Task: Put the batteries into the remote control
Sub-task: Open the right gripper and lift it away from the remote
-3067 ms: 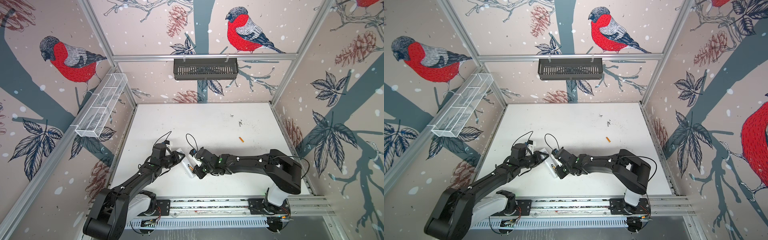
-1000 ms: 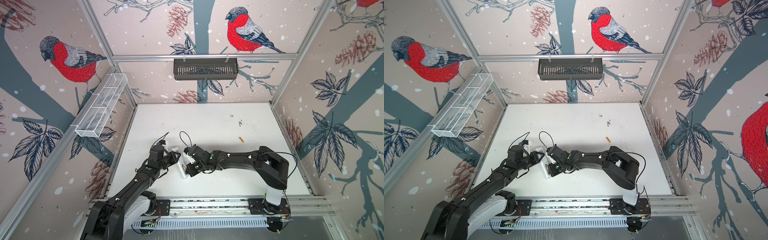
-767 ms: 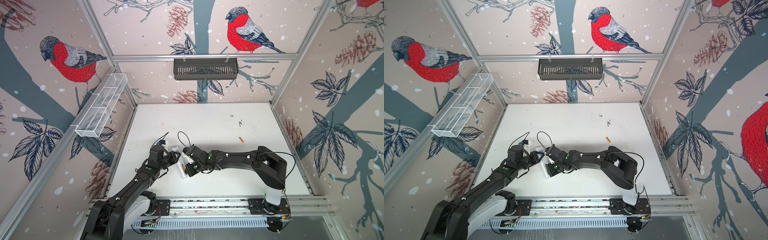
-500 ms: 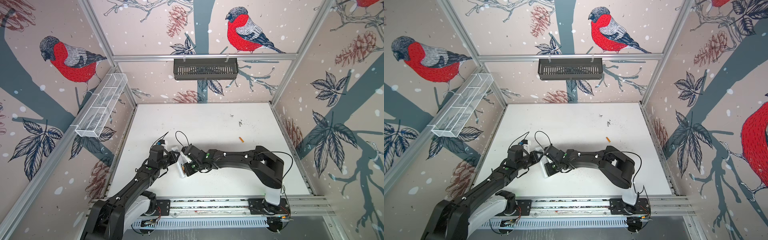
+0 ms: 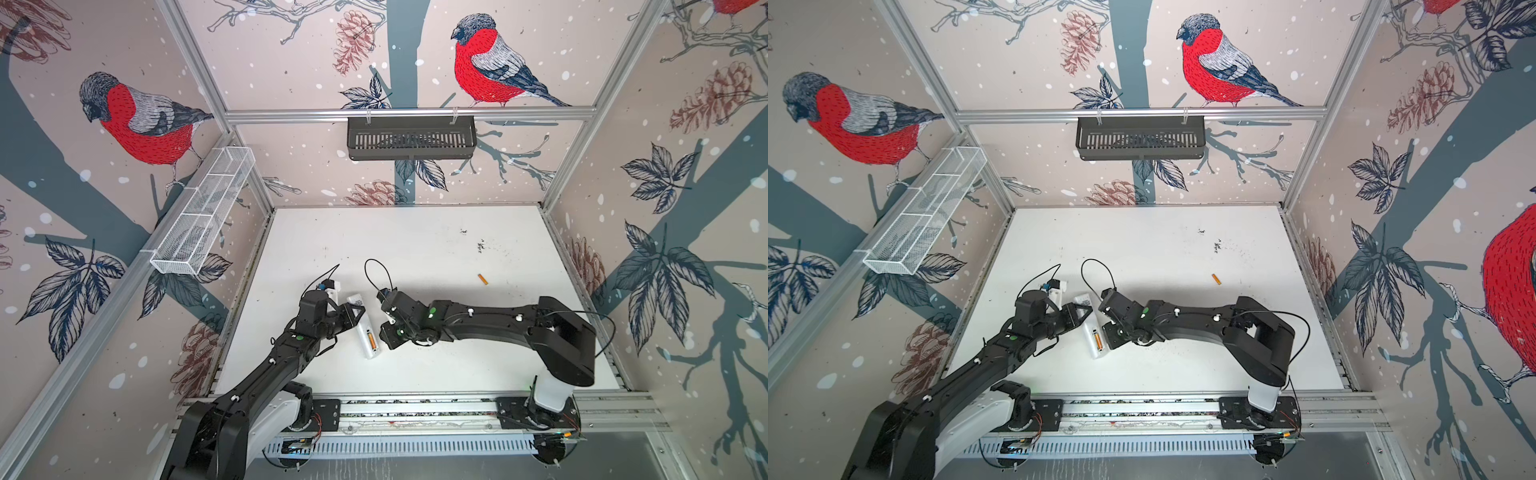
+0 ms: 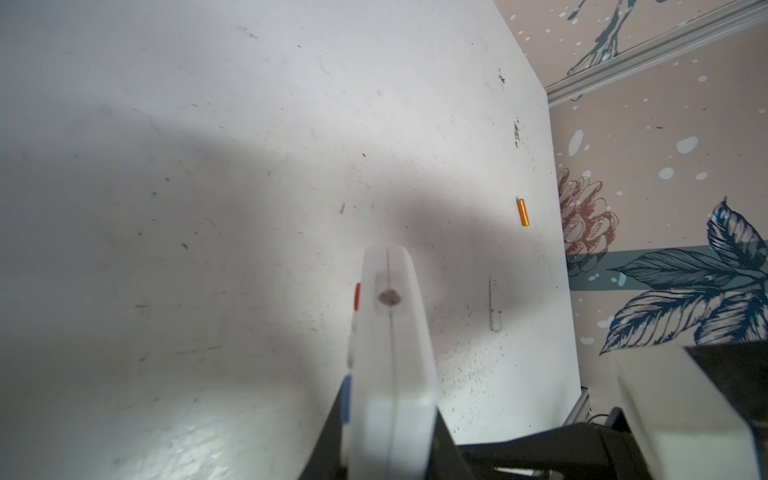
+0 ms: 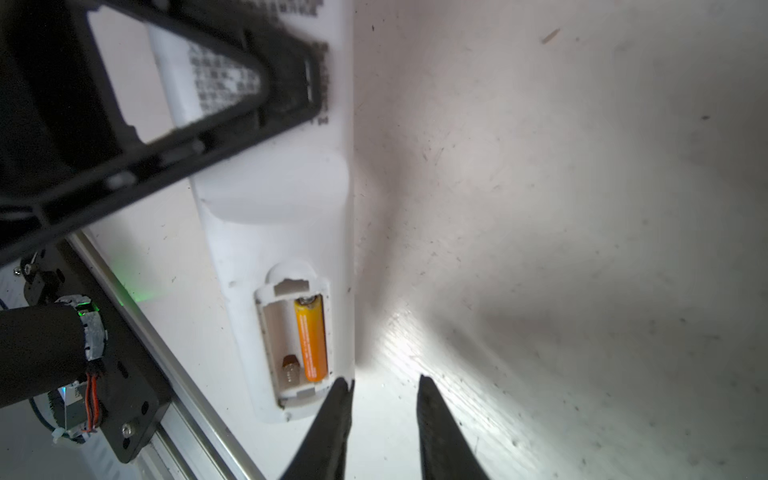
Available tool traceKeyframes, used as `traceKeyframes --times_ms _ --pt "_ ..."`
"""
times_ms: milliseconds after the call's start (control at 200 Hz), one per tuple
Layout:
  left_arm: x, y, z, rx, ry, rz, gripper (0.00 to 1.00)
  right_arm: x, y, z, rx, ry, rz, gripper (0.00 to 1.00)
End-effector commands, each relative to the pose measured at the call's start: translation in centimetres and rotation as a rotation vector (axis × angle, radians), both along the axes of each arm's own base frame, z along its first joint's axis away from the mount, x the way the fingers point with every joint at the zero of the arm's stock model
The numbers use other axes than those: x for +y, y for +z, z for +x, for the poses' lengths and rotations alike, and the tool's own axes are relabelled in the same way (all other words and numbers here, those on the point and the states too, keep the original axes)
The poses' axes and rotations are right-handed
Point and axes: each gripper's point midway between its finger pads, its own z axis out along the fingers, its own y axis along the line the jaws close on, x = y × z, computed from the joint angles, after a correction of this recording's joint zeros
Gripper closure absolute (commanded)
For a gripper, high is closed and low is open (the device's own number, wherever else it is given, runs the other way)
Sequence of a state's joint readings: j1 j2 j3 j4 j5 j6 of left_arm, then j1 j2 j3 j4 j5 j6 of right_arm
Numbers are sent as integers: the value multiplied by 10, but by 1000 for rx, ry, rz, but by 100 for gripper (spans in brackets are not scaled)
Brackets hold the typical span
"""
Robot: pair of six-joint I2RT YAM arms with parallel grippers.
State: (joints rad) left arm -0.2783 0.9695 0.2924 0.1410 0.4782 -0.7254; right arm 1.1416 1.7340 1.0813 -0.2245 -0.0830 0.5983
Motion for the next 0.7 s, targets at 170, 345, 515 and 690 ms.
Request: traceKeyframes --times_ms 170,345,515,690 --pt "-41 73 -20 -258 -264 -297 100 -6 28 -10 -48 83 154 48" --pt "-43 92 -28 -331 -294 -329 100 -6 35 -14 -53 100 195 45" --pt "-42 93 -30 -344 -289 -322 100 -2 39 -17 -52 114 214 45" --pt "-43 95 -32 -349 -294 -321 100 -6 33 -11 -70 79 178 61"
